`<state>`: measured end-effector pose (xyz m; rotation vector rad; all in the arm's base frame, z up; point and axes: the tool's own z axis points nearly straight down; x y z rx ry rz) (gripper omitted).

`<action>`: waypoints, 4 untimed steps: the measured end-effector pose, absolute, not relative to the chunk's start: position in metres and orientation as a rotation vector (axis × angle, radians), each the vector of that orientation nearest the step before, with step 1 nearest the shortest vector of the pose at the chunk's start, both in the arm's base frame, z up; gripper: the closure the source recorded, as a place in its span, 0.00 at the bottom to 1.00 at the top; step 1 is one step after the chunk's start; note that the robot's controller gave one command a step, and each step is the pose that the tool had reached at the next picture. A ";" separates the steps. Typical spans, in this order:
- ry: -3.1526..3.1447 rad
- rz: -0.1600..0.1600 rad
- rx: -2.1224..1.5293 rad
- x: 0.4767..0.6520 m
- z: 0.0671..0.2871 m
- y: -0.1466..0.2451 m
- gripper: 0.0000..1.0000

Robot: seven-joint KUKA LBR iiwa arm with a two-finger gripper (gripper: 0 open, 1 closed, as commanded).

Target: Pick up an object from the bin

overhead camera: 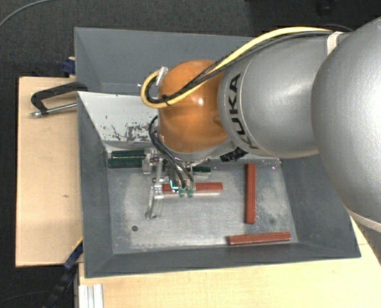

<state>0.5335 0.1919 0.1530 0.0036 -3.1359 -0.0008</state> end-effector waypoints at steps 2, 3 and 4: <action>-3.141 0.005 0.069 0.569 0.071 0.064 0.00; -3.141 -0.003 0.078 0.569 0.071 0.070 1.00; -3.153 -0.003 0.142 0.566 0.204 0.080 1.00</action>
Offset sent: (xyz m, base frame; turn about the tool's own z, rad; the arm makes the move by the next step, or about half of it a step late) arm 0.0350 -0.0482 -0.0830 -0.0034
